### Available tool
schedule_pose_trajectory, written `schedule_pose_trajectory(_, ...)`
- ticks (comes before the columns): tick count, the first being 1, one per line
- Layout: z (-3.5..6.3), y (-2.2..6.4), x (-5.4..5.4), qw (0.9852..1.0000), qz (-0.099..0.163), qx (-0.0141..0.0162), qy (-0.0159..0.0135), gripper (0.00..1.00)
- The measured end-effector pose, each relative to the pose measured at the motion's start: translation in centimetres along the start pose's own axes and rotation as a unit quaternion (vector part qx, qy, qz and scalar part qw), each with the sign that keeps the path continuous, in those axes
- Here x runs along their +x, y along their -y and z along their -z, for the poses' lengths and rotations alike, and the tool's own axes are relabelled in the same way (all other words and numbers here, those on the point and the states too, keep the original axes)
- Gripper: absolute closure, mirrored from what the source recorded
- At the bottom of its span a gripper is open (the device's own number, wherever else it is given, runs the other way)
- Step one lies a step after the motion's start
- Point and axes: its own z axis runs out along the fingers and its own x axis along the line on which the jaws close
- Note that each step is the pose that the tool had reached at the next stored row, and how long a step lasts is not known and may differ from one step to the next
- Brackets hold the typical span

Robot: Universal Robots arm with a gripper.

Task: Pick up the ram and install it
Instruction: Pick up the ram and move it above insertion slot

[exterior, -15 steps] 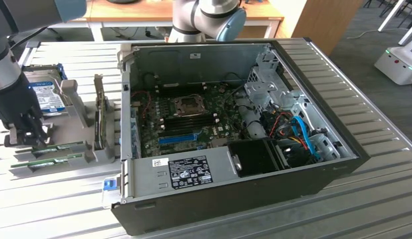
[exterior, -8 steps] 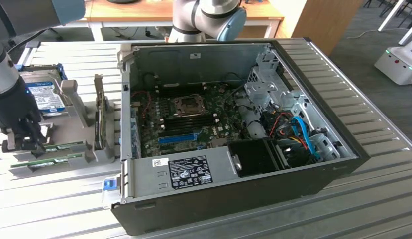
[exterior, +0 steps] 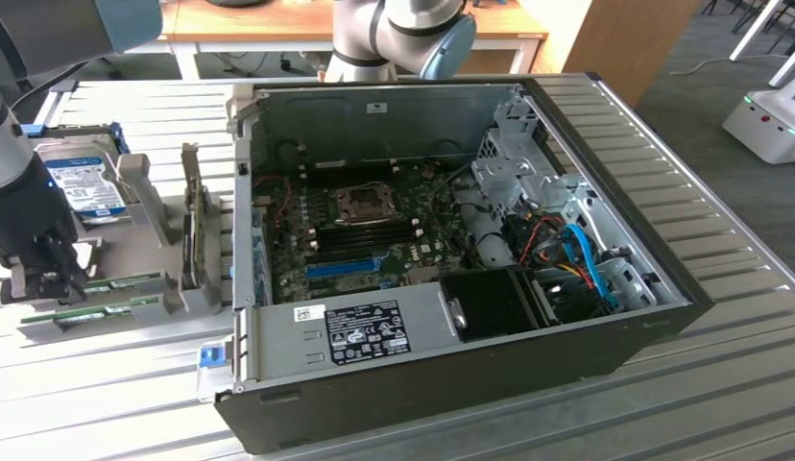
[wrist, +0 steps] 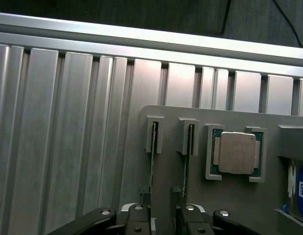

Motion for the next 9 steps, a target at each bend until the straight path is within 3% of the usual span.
schedule_pose_trajectory(9,-0.65,0.03,0.02,1.0000,0.000,0.0000,0.0000,0.70)
